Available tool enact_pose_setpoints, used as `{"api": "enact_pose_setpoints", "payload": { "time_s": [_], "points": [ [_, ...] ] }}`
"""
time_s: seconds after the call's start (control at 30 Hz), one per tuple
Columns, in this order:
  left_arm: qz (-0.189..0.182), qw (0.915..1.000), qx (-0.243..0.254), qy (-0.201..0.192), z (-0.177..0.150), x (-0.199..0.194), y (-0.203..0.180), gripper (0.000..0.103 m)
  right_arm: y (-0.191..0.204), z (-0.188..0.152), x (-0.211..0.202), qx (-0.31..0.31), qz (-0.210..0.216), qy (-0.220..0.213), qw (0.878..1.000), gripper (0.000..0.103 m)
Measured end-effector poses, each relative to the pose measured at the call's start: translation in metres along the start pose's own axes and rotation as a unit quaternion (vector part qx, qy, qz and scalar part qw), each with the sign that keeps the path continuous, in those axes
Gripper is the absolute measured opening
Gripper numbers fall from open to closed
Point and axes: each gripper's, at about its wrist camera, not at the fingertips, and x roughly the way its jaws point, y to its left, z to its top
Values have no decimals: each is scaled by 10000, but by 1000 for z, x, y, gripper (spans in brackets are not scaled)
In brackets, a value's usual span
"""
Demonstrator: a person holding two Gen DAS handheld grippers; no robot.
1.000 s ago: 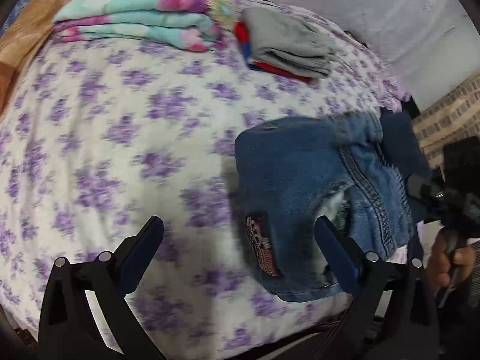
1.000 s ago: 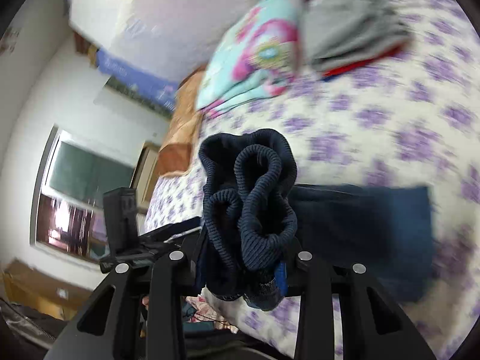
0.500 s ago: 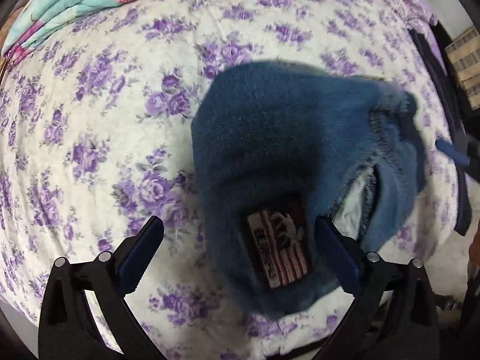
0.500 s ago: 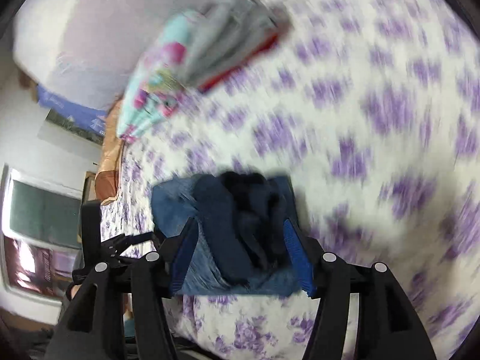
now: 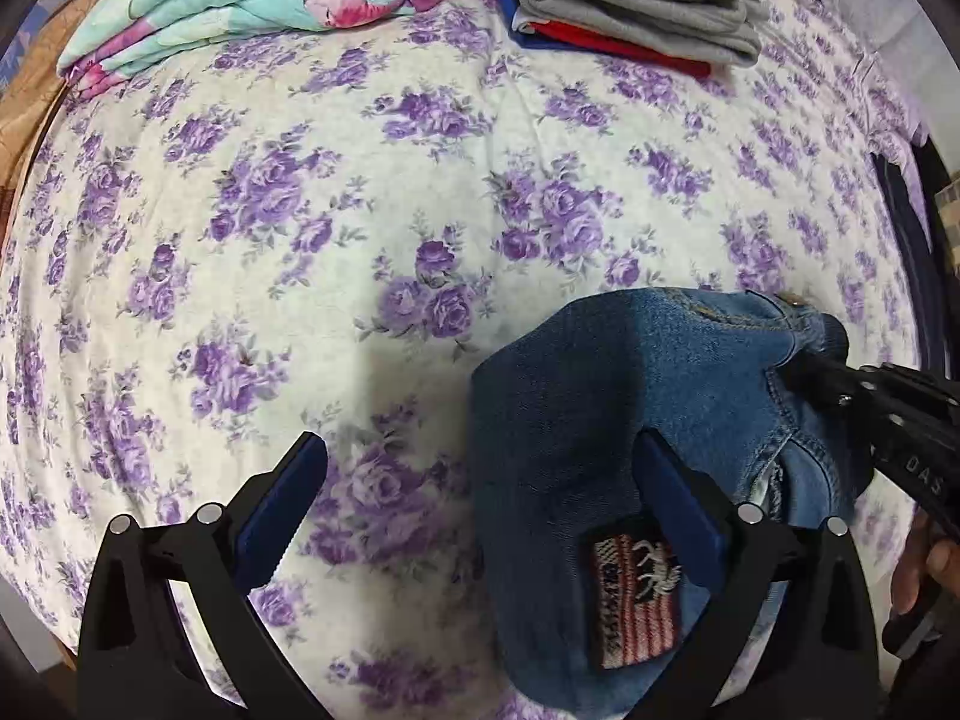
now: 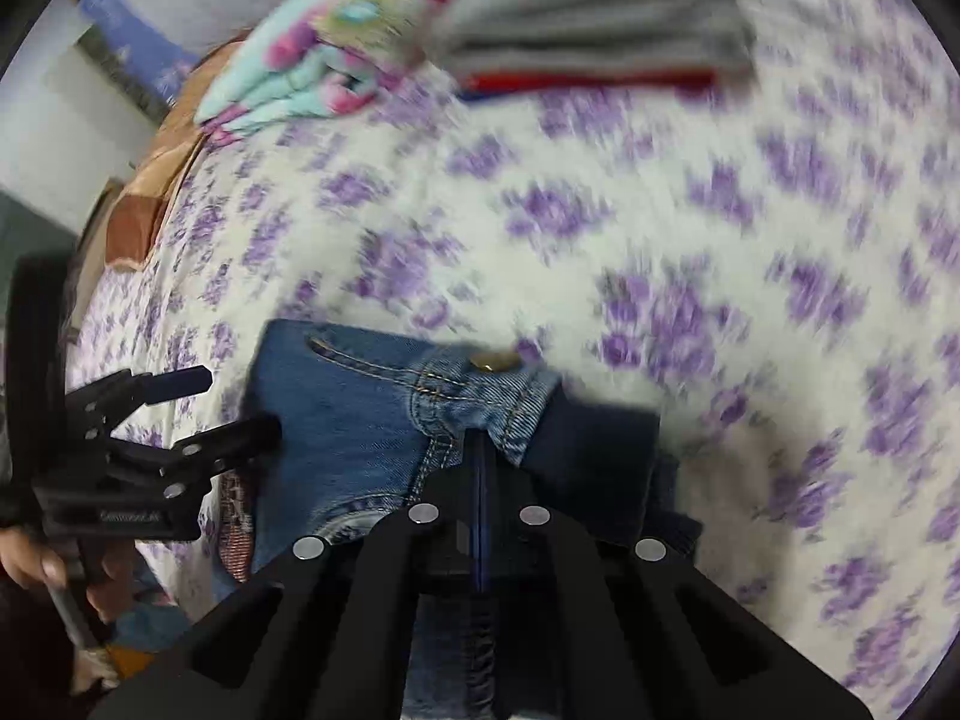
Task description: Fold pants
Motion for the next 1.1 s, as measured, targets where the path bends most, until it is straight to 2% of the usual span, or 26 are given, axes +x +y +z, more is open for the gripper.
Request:
{"api": "enact_pose_setpoints", "payload": {
  "time_s": [0.1,0.17,0.2,0.23,0.27,0.3,0.33,0.37,0.43,0.47,0.57,0.6,0.7,0.77,0.83,0.93,1.0,1.1],
  "points": [
    [108,9999,106,-14,-1,-2,-4,99,3,-4,-5,-223,-54,-22,9997,0],
    [10,9997,195,136,0,-10,-1,99,3,-6,-21,-144,213,-30,9997,4],
    [-46,9997,168,147,-2,-18,3,98,5,-7,-28,-140,286,-70,9995,11],
    [-84,9998,136,98,-3,-22,6,98,10,-13,-45,-233,293,-171,9992,23],
    [-205,9998,82,24,-9,-28,11,98,16,-19,-55,-346,262,-279,9987,52],
    [-379,9993,15,-26,-14,-33,15,98,23,-28,-68,-492,324,-432,9973,60],
    [-578,9983,-58,-27,-20,-35,18,98,30,-34,-69,-579,359,-451,9967,60],
    [-623,9980,-76,77,-27,-30,17,98,33,-41,-65,-649,301,-314,9969,60],
    [-418,9977,161,505,-40,-1,4,99,28,-58,-38,-641,-215,182,9975,61],
    [-459,9965,274,639,-46,11,-2,99,25,-67,-24,-636,-327,260,9971,62],
    [-561,9964,228,601,-50,25,-9,99,42,-80,-13,-1339,-665,118,9887,78],
    [-546,9960,247,658,-48,24,-11,99,45,-80,-14,-1346,-665,150,9886,80],
    [-562,9947,415,755,-38,17,-12,99,38,-73,-29,-1012,-306,115,9943,79],
    [-649,9947,348,721,-34,8,-5,98,21,-67,-48,-455,112,-54,9989,79],
    [-894,9938,195,628,-32,-2,6,98,1,-66,-64,146,447,-280,9985,79],
    [-1425,9875,-6,678,-29,-5,17,98,-31,-72,-76,970,832,-483,9906,82],
    [-1509,9856,43,767,-28,-2,18,98,-53,-79,-73,1542,856,-453,9833,82],
    [-1734,9798,126,986,-32,8,10,98,-73,-91,-65,2061,1222,-550,9693,83]
  ]
}}
